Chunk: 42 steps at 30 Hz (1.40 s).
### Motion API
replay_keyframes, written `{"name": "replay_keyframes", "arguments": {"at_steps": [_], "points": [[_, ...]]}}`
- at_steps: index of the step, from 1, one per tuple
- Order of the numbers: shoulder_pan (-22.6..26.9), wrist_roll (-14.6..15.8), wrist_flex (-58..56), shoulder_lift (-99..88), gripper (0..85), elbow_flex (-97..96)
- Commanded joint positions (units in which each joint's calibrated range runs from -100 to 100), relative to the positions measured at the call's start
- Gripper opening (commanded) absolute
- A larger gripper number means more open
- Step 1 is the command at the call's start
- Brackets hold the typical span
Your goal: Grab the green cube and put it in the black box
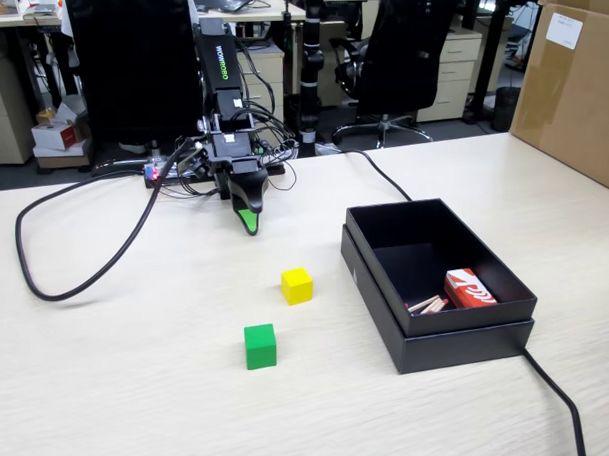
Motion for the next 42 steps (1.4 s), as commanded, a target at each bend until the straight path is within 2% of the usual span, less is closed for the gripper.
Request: {"name": "replay_keyframes", "arguments": {"at_steps": [1, 4, 10, 15, 17, 28, 30, 36, 42], "points": [[-0.2, -0.1, -9.0, -0.1, 47.7, 3.5], [-0.2, -0.1, -13.5, -0.1, 47.5, 9.7], [-0.2, 0.0, -30.0, 3.4, 47.2, 31.4], [-0.5, 0.2, -41.9, 20.0, 47.2, 54.2], [-0.9, 0.3, -46.9, 34.5, 44.7, 69.6], [-2.1, -0.6, -47.6, 79.3, 44.5, 104.6], [-2.4, -1.6, -47.6, 89.3, 44.5, 111.3], [-3.6, -2.8, -47.5, 107.8, 44.7, 121.6], [-4.2, -3.3, -47.4, 117.4, 44.7, 126.0]]}}
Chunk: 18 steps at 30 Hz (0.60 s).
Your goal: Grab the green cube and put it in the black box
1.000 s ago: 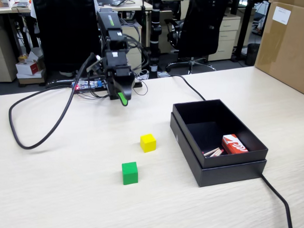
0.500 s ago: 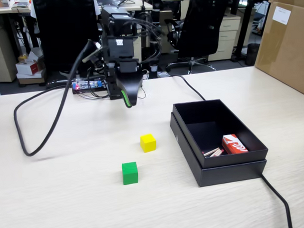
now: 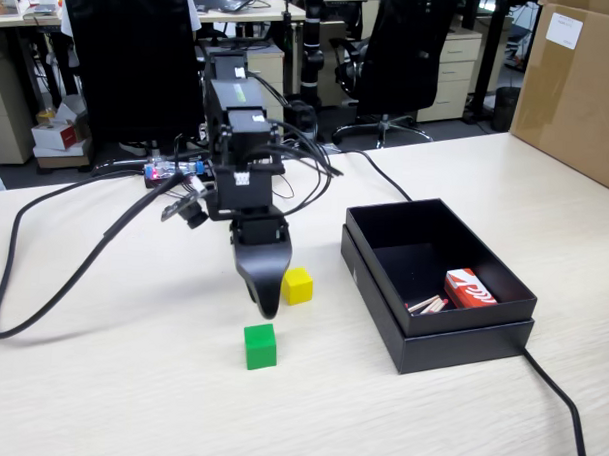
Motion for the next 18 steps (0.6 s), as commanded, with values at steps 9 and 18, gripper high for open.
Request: {"name": "replay_keyframes", "arguments": {"at_steps": [9, 18], "points": [[-0.6, -1.1, 0.0, 7.9, 44.7, 12.2], [-0.8, -1.2, 0.0, 12.2, 44.7, 15.0]]}}
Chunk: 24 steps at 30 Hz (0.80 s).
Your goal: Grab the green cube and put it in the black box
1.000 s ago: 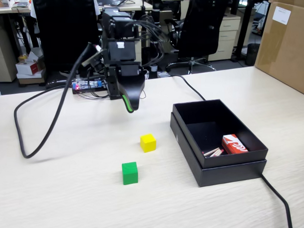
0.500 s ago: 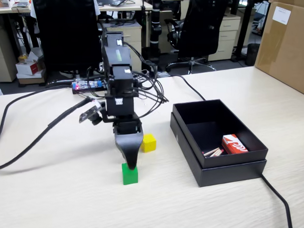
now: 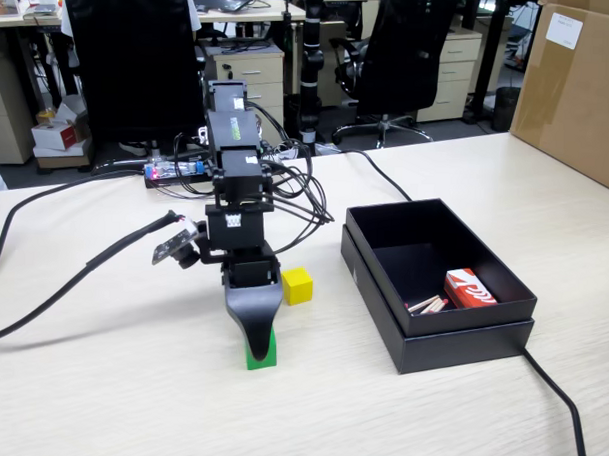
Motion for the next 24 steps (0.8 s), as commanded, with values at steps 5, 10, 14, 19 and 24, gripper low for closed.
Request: {"name": "replay_keyframes", "arguments": {"at_steps": [5, 10, 14, 19, 24], "points": [[0.1, -0.9, 0.1, 1.4, 43.2, 7.1], [0.4, -1.4, 0.1, 3.3, 35.4, 8.5], [0.4, -1.9, 0.1, 3.8, 8.4, 9.0], [0.5, -2.2, 0.1, 3.8, 0.9, 8.3], [0.6, -1.8, 0.1, -6.0, 0.9, 4.5]]}}
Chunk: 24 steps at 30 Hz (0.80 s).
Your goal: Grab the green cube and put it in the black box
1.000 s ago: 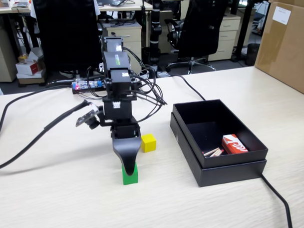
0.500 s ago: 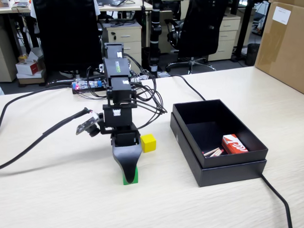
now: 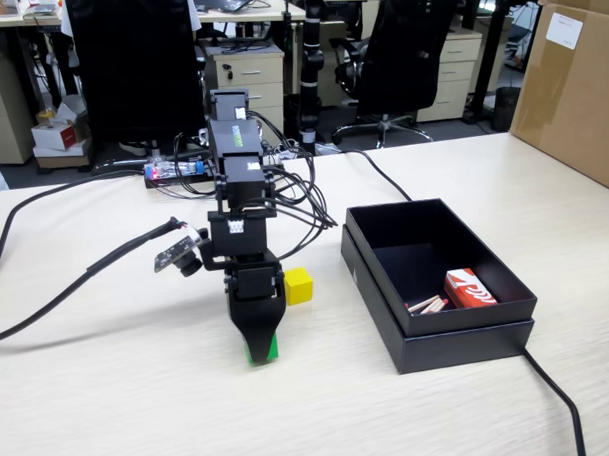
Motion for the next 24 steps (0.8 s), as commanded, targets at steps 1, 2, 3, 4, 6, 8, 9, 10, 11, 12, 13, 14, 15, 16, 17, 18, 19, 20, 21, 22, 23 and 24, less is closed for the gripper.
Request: {"name": "replay_keyframes", "arguments": {"at_steps": [1, 2, 3, 4, 6, 8, 9, 10, 11, 12, 13, 14, 15, 16, 17, 18, 19, 20, 21, 22, 23, 24], "points": [[0.4, -0.2, 0.0, -13.0, 0.9, -1.2], [0.5, 0.1, 0.0, -16.8, 0.9, -2.5], [0.9, 0.2, 0.0, -20.8, 0.9, -4.0], [1.4, 0.7, 0.0, -27.8, 0.9, -6.4], [2.3, 1.2, 0.0, -35.5, 0.9, -9.3], [3.1, 1.8, 0.0, -40.8, 0.9, -11.2], [3.9, 2.2, 0.0, -43.9, 0.8, -12.4], [4.9, 2.8, 0.0, -48.1, 0.9, -14.0], [6.3, 3.4, 0.0, -51.6, 0.9, -15.3], [7.7, 4.1, 0.0, -54.5, 0.8, -16.6], [8.6, 4.5, 0.0, -55.9, 0.8, -17.3], [9.5, 5.0, 0.0, -57.2, 0.8, -17.9], [11.7, 6.2, 0.0, -59.3, 0.9, -19.1], [12.5, 6.5, 0.0, -59.5, 0.9, -19.3], [13.9, 7.3, 0.0, -59.5, 0.9, -19.6], [15.2, 8.0, 0.0, -59.1, 0.9, -19.5], [16.0, 8.4, 0.0, -58.2, 0.9, -19.3], [16.7, 8.9, 0.0, -57.3, 0.9, -19.2], [17.5, 9.3, 0.0, -55.8, 0.9, -19.2], [18.5, 9.9, 0.0, -53.5, 0.9, -18.9], [19.1, 10.3, 0.0, -50.9, 0.9, -18.4], [20.5, 11.1, 0.0, -42.0, 0.9, -16.9]]}}
